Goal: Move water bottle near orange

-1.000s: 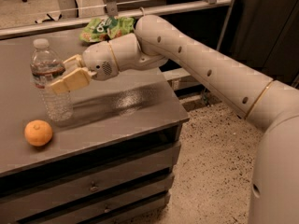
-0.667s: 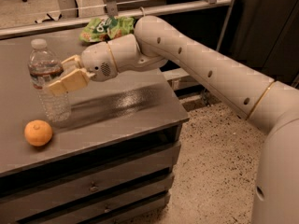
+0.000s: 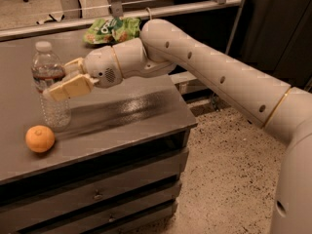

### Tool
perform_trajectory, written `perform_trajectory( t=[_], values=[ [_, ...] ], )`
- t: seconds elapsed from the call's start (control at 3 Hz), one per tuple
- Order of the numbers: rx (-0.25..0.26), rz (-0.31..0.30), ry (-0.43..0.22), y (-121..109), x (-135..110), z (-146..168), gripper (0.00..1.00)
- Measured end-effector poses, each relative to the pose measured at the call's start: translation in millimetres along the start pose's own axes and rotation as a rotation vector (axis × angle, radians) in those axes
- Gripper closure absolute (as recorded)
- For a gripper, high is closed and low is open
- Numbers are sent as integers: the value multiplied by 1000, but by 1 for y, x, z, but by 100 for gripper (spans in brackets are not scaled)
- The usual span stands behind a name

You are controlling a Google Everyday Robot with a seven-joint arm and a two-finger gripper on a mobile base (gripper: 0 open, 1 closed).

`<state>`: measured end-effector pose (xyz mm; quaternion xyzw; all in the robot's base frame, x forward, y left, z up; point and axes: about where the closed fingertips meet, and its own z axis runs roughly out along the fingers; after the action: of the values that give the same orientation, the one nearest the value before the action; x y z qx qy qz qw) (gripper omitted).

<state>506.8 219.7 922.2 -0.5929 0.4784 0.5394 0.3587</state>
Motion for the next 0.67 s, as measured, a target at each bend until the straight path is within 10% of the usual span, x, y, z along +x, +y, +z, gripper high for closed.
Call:
perform_trajectory(
  t=[0.67],
  values=[
    [9, 0, 6, 4, 2, -3, 0]
  ],
)
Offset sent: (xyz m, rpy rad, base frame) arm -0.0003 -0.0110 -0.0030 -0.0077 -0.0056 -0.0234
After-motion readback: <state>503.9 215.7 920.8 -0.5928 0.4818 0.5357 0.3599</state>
